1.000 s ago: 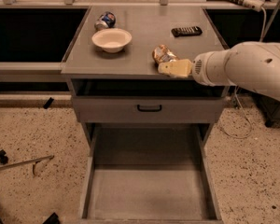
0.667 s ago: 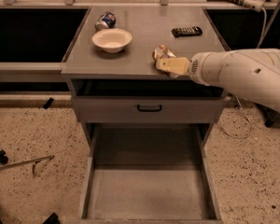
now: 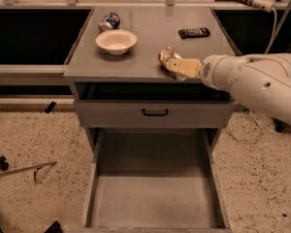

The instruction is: Place orange can into middle drawer

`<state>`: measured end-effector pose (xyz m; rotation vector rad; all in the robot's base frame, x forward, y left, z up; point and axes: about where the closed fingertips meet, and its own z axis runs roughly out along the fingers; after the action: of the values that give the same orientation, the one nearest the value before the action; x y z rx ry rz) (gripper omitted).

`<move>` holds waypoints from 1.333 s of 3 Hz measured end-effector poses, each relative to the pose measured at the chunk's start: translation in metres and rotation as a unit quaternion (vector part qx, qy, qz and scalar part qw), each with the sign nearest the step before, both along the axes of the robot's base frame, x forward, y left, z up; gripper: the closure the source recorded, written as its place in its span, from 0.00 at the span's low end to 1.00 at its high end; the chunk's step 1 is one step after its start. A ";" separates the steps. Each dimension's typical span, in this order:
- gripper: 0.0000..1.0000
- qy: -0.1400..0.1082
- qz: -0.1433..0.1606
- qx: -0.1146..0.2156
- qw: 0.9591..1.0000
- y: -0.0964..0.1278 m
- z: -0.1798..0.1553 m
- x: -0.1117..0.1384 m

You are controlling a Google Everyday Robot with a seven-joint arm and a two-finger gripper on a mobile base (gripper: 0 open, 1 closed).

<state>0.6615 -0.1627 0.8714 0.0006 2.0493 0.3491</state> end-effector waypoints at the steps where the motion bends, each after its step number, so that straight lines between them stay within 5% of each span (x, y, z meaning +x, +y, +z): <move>1: 0.00 -0.006 0.006 0.002 1.000 0.008 -0.005 -0.001; 3: 0.00 -0.006 0.044 0.028 0.999 0.059 -0.025 -0.017; 4: 0.00 -0.006 0.044 0.028 0.999 0.059 -0.025 -0.017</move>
Offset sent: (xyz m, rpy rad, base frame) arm -0.0224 0.0749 -0.0386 0.0923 0.0036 0.1236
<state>0.6441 -0.1039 0.8462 -0.0580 2.0316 0.4604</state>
